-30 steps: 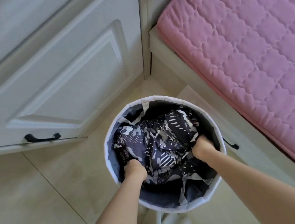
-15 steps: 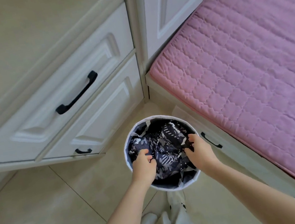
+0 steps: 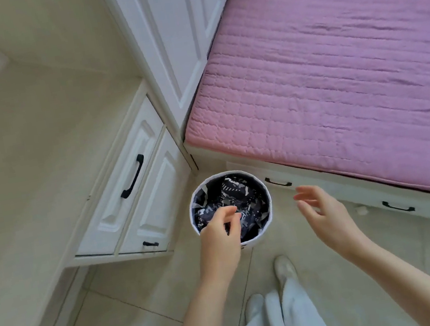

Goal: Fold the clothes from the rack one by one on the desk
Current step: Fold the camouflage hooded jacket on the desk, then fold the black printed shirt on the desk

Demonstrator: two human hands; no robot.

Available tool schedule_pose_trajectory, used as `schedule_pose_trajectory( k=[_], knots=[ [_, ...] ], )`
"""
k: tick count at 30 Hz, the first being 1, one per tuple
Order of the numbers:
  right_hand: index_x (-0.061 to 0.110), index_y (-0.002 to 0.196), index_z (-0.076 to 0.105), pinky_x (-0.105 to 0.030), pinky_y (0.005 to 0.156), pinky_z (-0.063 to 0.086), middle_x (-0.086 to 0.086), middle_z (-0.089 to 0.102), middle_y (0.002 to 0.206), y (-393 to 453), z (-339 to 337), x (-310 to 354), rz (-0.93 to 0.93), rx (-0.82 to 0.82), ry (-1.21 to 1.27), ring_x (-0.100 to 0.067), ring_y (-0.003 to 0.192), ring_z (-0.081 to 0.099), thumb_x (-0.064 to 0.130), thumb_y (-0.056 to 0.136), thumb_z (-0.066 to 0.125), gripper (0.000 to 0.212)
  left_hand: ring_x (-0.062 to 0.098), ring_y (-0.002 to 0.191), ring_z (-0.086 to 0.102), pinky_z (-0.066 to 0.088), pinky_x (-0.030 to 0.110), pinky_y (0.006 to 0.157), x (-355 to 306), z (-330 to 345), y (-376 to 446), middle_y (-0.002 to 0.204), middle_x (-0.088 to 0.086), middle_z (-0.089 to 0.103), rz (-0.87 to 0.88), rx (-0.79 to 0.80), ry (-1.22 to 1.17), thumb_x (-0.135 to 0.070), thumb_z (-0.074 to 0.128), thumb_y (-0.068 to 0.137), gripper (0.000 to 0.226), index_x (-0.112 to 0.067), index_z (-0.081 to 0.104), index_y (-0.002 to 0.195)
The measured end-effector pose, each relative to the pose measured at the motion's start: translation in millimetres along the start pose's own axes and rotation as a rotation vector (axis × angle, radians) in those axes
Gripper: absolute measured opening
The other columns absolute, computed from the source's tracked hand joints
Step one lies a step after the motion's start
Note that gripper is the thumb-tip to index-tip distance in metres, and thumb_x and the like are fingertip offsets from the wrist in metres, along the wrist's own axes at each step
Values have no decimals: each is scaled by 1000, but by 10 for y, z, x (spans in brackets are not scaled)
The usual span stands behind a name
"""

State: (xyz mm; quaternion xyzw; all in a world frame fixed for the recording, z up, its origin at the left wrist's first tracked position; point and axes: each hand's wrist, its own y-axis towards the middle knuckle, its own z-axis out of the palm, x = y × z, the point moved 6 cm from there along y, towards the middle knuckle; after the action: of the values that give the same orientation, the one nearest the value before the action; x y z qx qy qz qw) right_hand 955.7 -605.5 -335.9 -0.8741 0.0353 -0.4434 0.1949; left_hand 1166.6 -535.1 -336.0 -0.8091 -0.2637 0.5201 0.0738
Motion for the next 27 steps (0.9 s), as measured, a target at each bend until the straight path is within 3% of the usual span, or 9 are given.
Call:
schedule_pose_trajectory(
  k=[1, 4, 7, 13, 16, 20, 23, 27],
  knots=[
    [15, 123, 57, -20, 87, 40, 4, 66, 109, -264, -222, 26, 10, -61, 35, -9, 101, 60, 13, 96, 53, 27, -3, 98, 62, 50, 25, 88, -212, 8, -190, 101, -15, 70, 42, 43, 8, -26, 52, 97, 17, -29, 63, 111],
    [17, 118, 60, -15, 81, 40, 3, 68, 104, -819, -647, -21, 28, -173, 78, -10, 99, 62, 14, 96, 53, 23, -8, 89, 62, 50, 17, 81, -618, 99, -570, 93, -15, 72, 142, 164, 65, -23, 51, 99, 17, -26, 64, 109],
    [16, 116, 62, -5, 77, 42, 0, 68, 102, -1390, -1028, -159, 44, -303, 94, -13, 95, 63, 13, 96, 53, 21, 1, 86, 66, 56, 34, 80, -958, 322, -914, 86, -12, 73, 242, 320, 92, -22, 51, 98, 17, -22, 66, 107],
    [17, 118, 61, -20, 85, 44, 1, 67, 107, -2663, -1620, -725, 184, -598, 182, -13, 99, 63, 16, 97, 52, 23, 3, 73, 67, 54, 30, 73, -1543, 1099, -1628, 76, -14, 72, 526, 578, 262, -15, 54, 97, 14, -20, 67, 99],
    [18, 118, 60, -16, 85, 42, 3, 66, 108, -3333, -1797, -1044, 274, -742, 244, -10, 103, 61, 17, 98, 51, 23, 1, 70, 67, 53, 28, 69, -1706, 1528, -2058, 76, -13, 72, 621, 684, 322, -16, 55, 97, 13, -20, 67, 99],
    [21, 118, 60, -15, 84, 42, 6, 65, 109, -4352, -1945, -1562, 408, -924, 316, -9, 104, 60, 21, 98, 49, 22, 2, 70, 67, 55, 30, 76, -1782, 2162, -2900, 76, -13, 72, 708, 866, 383, -18, 54, 97, 15, -29, 65, 96],
    [21, 119, 59, -11, 83, 40, 6, 65, 109, -4990, -2021, -1884, 480, -1008, 348, -5, 103, 59, 23, 99, 48, 23, 4, 69, 66, 56, 34, 74, -1753, 2554, -3500, 74, -16, 70, 751, 968, 399, -20, 54, 97, 20, -38, 61, 91],
    [22, 121, 57, -14, 84, 43, 5, 64, 110, -5961, -2188, -2345, 552, -1113, 380, -6, 104, 57, 26, 99, 46, 25, 5, 70, 66, 56, 34, 70, -1671, 3092, -4494, 76, -14, 71, 805, 1082, 428, -22, 52, 97, 17, -36, 61, 93]
  ],
)
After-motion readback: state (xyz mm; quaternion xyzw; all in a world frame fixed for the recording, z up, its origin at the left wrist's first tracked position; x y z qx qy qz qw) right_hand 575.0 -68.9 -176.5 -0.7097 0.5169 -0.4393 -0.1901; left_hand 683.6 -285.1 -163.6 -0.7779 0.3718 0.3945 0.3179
